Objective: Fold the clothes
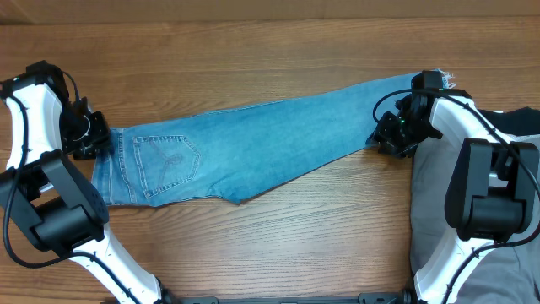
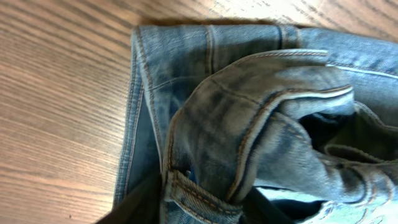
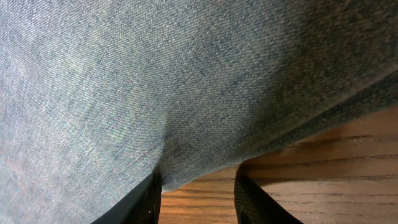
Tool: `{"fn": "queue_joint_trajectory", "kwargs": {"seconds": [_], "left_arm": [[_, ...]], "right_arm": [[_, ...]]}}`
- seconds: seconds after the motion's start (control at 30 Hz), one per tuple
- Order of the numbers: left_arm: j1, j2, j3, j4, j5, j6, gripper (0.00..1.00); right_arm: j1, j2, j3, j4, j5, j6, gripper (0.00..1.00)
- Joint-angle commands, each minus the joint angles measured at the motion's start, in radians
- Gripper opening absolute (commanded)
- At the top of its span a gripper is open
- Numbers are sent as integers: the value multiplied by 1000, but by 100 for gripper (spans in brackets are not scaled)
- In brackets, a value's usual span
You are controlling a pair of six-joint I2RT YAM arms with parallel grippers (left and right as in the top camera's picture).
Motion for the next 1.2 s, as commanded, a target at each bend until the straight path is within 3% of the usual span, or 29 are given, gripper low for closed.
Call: {"fn": "queue_joint_trajectory", "kwargs": {"seconds": [0.0, 0.2, 0.4, 0.53, 0.63, 0.67, 0.87, 1.07, 1.13, 1.17], "left_arm": [[10, 4, 22, -30, -13, -27, 44], [37, 3, 23, -136, 2, -28, 37], [104, -8, 56, -130, 98, -16, 42], [157, -53, 68, -124, 101, -16, 50], [188, -73, 68, -131, 103, -17, 76], [197, -73, 68, -142, 103, -17, 77], [197, -73, 13, -138, 98, -19, 70], [192, -73, -169, -54, 119, -18, 61], [192, -73, -216, -24, 131, -5, 55], [192, -73, -246, -10, 134, -5, 41]], "right_arm": [[0, 0, -24, 0, 14, 4, 42], [0, -9, 31, -105, 14, -13, 42], [1, -82, 132, -212, -1, -62, 43], [1, -129, 143, -223, -74, -84, 47], [1, -126, 143, -210, -88, -83, 47], [3, -122, 143, -193, -90, -83, 47], [33, -87, 142, -90, -97, -71, 46], [105, -17, 142, -31, -94, -62, 45], [124, 13, 142, -20, -89, -43, 43], [137, 38, 142, -14, -82, -22, 39]]}}
